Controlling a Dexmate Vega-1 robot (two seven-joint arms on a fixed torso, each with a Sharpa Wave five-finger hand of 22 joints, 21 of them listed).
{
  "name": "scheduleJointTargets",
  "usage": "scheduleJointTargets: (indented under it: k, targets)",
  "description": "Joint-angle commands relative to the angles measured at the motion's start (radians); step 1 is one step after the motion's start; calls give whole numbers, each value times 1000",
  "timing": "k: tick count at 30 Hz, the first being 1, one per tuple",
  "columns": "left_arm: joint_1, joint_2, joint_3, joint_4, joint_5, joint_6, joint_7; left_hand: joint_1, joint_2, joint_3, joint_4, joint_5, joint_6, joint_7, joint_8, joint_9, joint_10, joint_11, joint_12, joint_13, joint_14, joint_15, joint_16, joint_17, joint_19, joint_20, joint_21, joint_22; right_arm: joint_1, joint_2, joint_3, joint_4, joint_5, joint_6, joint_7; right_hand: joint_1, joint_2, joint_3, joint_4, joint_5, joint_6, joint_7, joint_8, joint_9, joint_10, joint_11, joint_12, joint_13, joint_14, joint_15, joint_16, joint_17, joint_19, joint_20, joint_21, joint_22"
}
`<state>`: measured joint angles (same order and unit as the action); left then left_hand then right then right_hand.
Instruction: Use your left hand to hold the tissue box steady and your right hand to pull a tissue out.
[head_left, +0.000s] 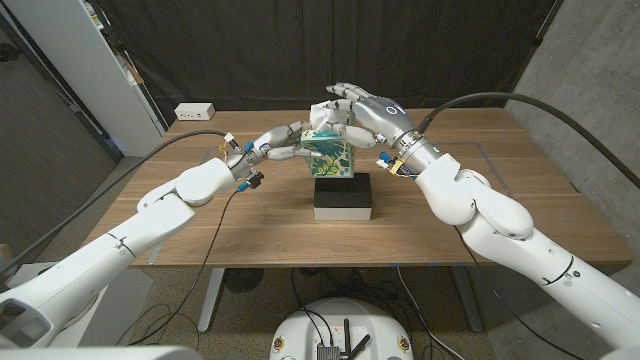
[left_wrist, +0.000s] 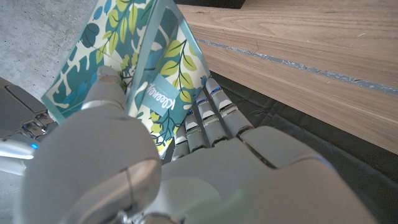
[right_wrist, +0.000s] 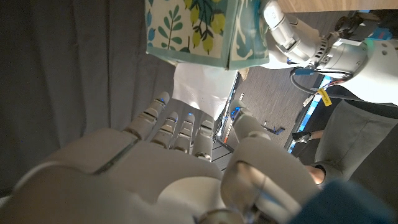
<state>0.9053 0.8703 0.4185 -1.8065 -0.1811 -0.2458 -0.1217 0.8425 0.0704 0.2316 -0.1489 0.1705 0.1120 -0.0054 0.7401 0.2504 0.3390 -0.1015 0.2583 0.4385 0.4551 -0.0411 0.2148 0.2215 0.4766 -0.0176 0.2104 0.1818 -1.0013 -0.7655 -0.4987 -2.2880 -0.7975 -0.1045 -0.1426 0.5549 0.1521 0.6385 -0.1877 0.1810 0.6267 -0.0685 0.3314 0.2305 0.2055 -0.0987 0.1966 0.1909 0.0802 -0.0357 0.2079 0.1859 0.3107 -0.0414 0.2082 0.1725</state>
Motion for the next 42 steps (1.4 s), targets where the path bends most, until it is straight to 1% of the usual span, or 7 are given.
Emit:
scheduleJointTargets:
  k: [1, 3, 5, 6, 9, 23, 42]
  targets:
    - [-4, -2, 2, 10, -6, -9, -7, -11, 4, 4, 3, 6, -2, 2, 11, 2, 2, 5, -6, 2, 0, -117, 0, 3, -4, -1, -2, 2, 8, 54, -45, 50, -152, -22, -127, 96, -23, -7, -7, -2, 107, -6, 69, 26, 40, -6, 9, 2, 28, -100, 8, 2, 27, -5, 5, 2]
    - [-3, -1, 1, 9, -6, -9, -6, -13, 3, 4, 4, 6, -2, 1, 12, 2, 3, 4, -6, 2, 0, -117, 0, 3, -4, -2, -2, 2, 10, 60, -52, 59, -177, -26, -151, 136, -29, -8, -9, -1, 135, -13, 92, 36, 52, -14, 9, 3, 37, -107, 9, 2, 41, -12, 8, 3]
    - [-2, -1, 0, 8, -7, -8, -5, -15, 9, 7, 5, 7, -7, 6, 11, 3, -1, 11, -8, 3, -3, -114, -1, 4, -6, 2, -3, 2, 10, 64, -57, 65, -198, -30, -166, 226, -41, -14, -7, 1, 203, -32, 150, 62, 77, -25, 9, 4, 51, -114, 10, 4, 57, -25, 8, 3]
    - [0, -1, 0, 8, -7, -7, -3, -16, 9, 7, 5, 7, -6, 7, 11, 3, -1, 11, -9, 3, -3, -113, -1, 4, -6, 2, -3, 2, 10, 65, -58, 67, -203, -31, -172, 250, -43, -18, -6, 1, 225, -38, 169, 71, 91, -31, 12, 5, 59, -120, 12, 5, 61, -29, 7, 4]
    - [0, 0, 0, 8, -8, -8, -4, -18, 8, 8, 3, 7, -6, 4, 13, 3, 0, 9, -9, 4, -2, -114, -1, 3, -6, 1, -3, 2, 11, 65, -61, 68, -216, -35, -174, 276, -46, -24, -5, -1, 246, -34, 190, 82, 106, -37, 14, 6, 65, -121, 14, 6, 70, -32, 9, 4]
    - [2, 1, -2, 12, -8, -14, -3, -25, 4, 14, -2, 6, -4, 0, 19, 2, 4, 4, -10, 6, 1, -119, -1, 1, -4, -3, -2, 2, 18, 74, -70, 75, -244, -51, -179, 314, -53, -37, -2, -7, 253, -35, 211, 96, 116, -45, 12, 7, 67, -124, 14, 7, 79, -34, 9, 4]
    - [3, 3, -2, 9, -6, -12, -3, -31, 2, 21, -5, 7, -5, 1, 22, -3, 3, 5, -12, 8, 1, -118, -3, 0, -4, -3, -1, 2, 36, 91, -71, 92, -257, -67, -215, 339, -54, -54, 5, -10, 253, -36, 220, 97, 125, -45, 11, 9, 68, -127, 15, 10, 79, -46, 7, 5]
